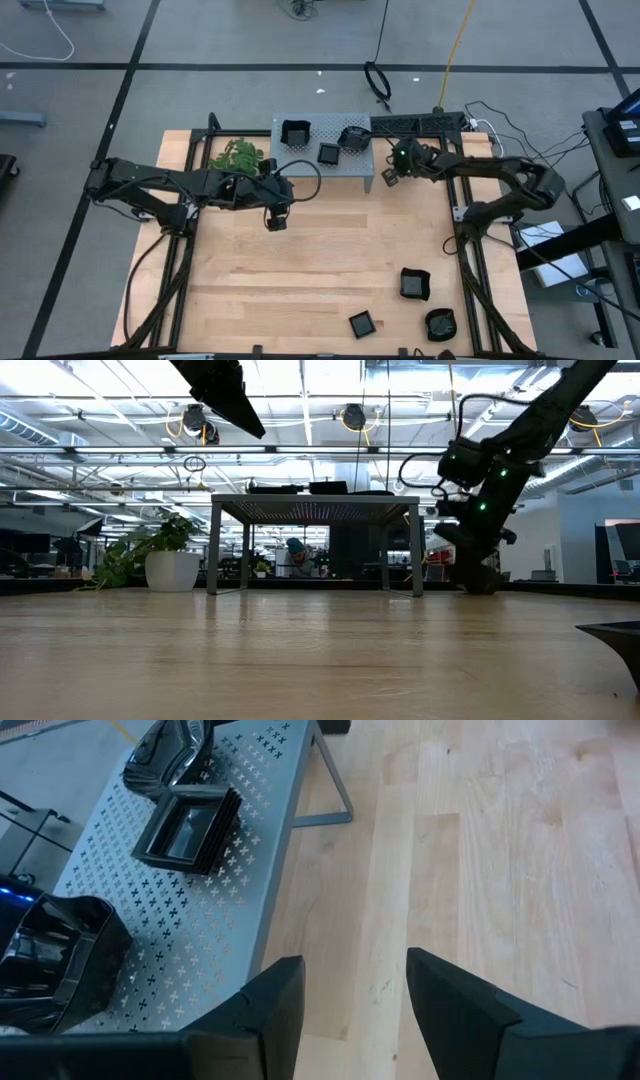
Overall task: Pick & Place Mini shaped plates
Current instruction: Stack the black distorted square plate on top of the black distorted square plate on the shelf
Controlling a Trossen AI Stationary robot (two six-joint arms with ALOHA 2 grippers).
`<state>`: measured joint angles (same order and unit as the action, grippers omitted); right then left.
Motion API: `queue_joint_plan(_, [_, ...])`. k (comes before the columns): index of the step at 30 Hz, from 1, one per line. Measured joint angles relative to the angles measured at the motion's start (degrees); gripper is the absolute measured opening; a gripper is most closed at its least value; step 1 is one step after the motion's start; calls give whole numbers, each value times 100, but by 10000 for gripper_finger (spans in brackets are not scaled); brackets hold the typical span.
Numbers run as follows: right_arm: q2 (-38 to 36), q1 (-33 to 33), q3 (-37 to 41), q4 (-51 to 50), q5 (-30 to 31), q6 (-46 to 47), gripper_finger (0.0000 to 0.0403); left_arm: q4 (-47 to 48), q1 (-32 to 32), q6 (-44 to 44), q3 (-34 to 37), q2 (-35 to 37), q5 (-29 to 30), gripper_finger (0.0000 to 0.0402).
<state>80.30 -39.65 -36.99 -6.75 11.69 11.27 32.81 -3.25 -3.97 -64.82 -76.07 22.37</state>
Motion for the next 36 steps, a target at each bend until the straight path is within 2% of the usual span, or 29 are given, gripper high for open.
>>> queue_joint_plan(7, [-1330,226,2,-1390,-59,-2,1,-4,0,246,0,0,1,182])
queue_joint_plan(13, [-2321,816,2,-2348,-1305,352,0,-8,0,347,0,0,2,182])
queue_joint_plan(18, [-2681,1892,2,-2593,-2104,689,0,-9,0,570,0,0,4,182])
queue_joint_plan(24, [-2505,3524,2,-1693,-2047,952,0,-12,0,601,0,0,13,182])
queue_joint_plan(29, [-1815,4632,2,-215,-1424,920,0,-12,0,581,0,0,15,182])
queue_joint_plan(33, [-1008,5005,2,751,-1018,619,0,-12,0,579,0,0,15,182])
queue_joint_plan(36, [-411,5067,2,1593,-1024,792,0,-10,0,686,0,0,13,182])
